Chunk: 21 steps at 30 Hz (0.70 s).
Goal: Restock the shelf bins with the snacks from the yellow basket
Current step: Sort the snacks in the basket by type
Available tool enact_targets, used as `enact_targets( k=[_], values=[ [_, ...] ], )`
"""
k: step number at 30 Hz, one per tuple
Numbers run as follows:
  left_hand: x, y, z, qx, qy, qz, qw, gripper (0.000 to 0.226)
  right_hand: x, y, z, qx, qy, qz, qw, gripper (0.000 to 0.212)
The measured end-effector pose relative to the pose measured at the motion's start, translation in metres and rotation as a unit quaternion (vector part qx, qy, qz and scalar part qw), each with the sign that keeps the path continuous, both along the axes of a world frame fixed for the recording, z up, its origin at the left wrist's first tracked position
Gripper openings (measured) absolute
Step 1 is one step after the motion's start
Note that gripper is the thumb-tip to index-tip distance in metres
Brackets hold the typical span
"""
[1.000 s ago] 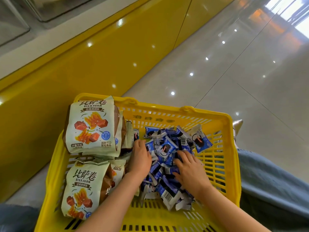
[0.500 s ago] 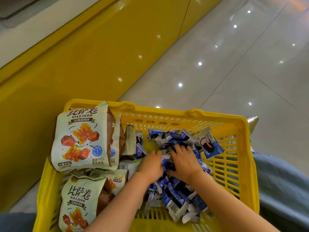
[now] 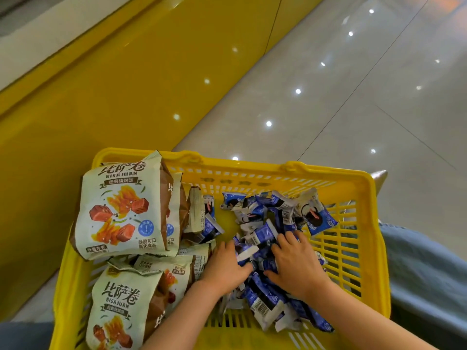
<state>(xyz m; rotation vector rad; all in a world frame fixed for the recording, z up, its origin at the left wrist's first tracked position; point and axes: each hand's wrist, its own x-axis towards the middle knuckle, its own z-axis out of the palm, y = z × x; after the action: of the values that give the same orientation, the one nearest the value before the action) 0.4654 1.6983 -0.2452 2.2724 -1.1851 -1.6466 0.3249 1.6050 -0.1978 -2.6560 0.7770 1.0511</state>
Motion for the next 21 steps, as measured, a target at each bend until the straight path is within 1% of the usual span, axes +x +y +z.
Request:
enact_targets(
  k=[2,3,4,6,8,9,11,13,15,16,18,20,21],
  values=[
    [0.002,0.000,0.001,0.003,0.048,0.073,0.996,0.067,0.005,-0.002,0.000,-0.007,-0.016,-0.021,1.000,0.059],
    [0.002,-0.001,0.002,-0.004,0.054,0.101,0.993,0.061,0.008,-0.005,-0.001,-0.006,-0.041,-0.036,0.998,0.054],
    [0.001,-0.002,0.003,-0.017,0.043,0.119,0.992,0.054,0.012,-0.008,-0.002,0.002,-0.074,-0.046,0.996,0.049],
    [-0.004,-0.004,0.003,-0.060,-0.017,0.121,0.991,0.047,0.021,-0.012,-0.010,0.053,-0.140,-0.052,0.987,0.047],
    [-0.006,-0.011,-0.001,-0.084,-0.054,0.125,0.987,0.050,0.034,-0.011,-0.021,0.113,-0.181,-0.036,0.976,0.050],
    [-0.005,-0.016,-0.003,-0.077,-0.059,0.141,0.985,0.054,0.040,-0.009,-0.026,0.131,-0.183,-0.028,0.974,0.051],
    [-0.001,-0.032,-0.006,-0.040,-0.071,0.195,0.978,0.066,0.050,-0.006,-0.035,0.139,-0.152,-0.038,0.978,0.059],
    [0.005,-0.047,-0.007,-0.004,-0.080,0.265,0.961,0.076,0.056,-0.006,-0.042,0.107,-0.090,-0.045,0.989,0.070],
    [0.009,-0.058,-0.009,0.018,-0.075,0.311,0.947,0.080,0.056,-0.010,-0.044,0.066,-0.041,-0.029,0.997,0.073],
    [0.010,-0.061,-0.010,0.023,-0.075,0.320,0.944,0.081,0.053,-0.013,-0.044,0.052,-0.027,-0.024,0.998,0.070],
    [0.014,-0.061,-0.014,0.019,-0.087,0.327,0.941,0.085,0.048,-0.016,-0.043,0.039,-0.020,-0.025,0.999,0.057],
    [0.016,-0.060,-0.019,0.009,-0.108,0.333,0.937,0.088,0.041,-0.017,-0.042,0.045,-0.041,-0.036,0.997,0.046],
    [0.017,-0.059,-0.019,-0.001,-0.109,0.341,0.934,0.085,0.038,-0.016,-0.040,0.051,-0.052,-0.039,0.997,0.044]
  ],
)
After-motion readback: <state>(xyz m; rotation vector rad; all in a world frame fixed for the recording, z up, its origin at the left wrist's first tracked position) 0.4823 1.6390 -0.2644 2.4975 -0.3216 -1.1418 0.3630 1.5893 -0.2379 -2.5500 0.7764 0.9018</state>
